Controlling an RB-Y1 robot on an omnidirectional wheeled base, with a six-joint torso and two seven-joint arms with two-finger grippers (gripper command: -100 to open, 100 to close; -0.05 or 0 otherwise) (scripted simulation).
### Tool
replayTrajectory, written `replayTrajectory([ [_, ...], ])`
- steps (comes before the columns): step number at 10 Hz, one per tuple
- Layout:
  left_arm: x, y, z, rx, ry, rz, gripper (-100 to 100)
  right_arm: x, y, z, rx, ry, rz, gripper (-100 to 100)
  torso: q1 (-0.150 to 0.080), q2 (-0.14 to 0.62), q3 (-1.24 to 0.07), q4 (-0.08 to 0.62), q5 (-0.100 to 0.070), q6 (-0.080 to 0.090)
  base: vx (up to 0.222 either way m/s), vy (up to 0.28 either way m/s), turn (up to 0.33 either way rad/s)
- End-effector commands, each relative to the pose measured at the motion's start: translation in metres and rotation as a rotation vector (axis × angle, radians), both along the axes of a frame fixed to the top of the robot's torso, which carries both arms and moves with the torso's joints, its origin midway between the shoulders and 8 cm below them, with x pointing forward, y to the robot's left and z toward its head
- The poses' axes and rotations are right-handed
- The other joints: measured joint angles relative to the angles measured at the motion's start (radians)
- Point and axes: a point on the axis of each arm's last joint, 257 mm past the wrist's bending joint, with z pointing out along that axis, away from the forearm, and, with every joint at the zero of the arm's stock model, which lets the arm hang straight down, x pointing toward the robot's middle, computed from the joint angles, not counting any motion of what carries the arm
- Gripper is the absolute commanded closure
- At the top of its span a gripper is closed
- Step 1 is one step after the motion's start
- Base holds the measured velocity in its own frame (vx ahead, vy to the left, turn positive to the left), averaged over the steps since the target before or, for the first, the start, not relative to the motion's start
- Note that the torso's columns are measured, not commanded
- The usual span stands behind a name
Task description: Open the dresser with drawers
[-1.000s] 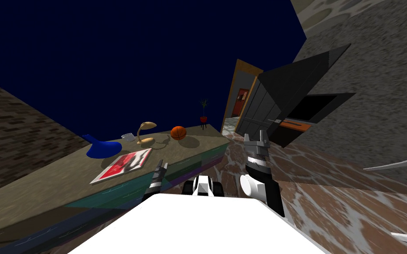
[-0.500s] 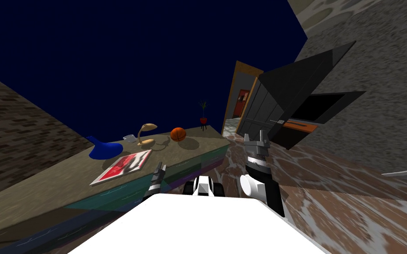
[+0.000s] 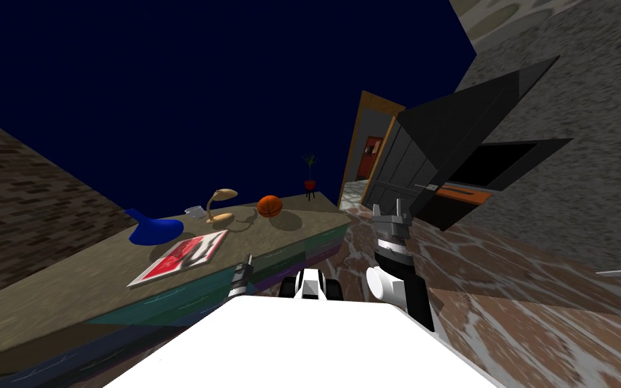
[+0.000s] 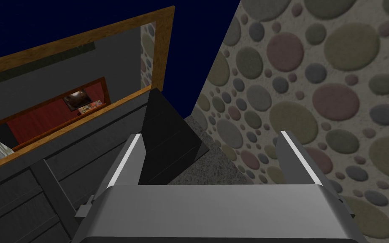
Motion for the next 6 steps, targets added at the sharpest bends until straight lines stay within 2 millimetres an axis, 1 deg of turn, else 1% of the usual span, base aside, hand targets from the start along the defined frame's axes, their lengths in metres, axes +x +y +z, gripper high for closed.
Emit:
replayTrajectory([
  [1, -0.0176, -0.0261, -0.0306, -0.077, 0.048, 0.022, -100, 0.0, 0.0, 0.0, 0.0, 0.0, 0.0, 0, -0.002, -0.001, -0.001, -0.001, 0.0, -0.001, 0.079, -0.064, 0.036],
  [3, -0.0176, -0.0261, -0.0306, -0.077, 0.048, 0.022, -100, 0.0, 0.0, 0.0, 0.0, 0.0, 0.0, 0, 0.0, -0.001, 0.0, -0.002, 0.004, 0.001, 0.039, -0.025, 0.014],
  [4, -0.0215, -0.0351, -0.0383, -0.105, 0.056, 0.034, -100, 0.0, 0.0, 0.0, 0.0, 0.0, 0.0, 0, 0.002, 0.0, 0.001, -0.002, 0.005, 0.002, 0.024, 0.0, 0.01],
  [5, -0.0215, -0.0351, -0.0383, -0.105, 0.056, 0.034, -100, 0.0, 0.0, 0.0, 0.0, 0.0, 0.0, 0, 0.003, -0.003, 0.001, -0.004, 0.009, 0.004, 0.022, -0.01, -0.012],
  [6, -0.0215, -0.0351, -0.0383, -0.105, 0.056, 0.034, -100, 0.0, 0.0, 0.0, 0.0, 0.0, 0.0, 0, 0.002, -0.004, -0.001, -0.005, 0.008, 0.002, 0.005, -0.003, 0.011],
])
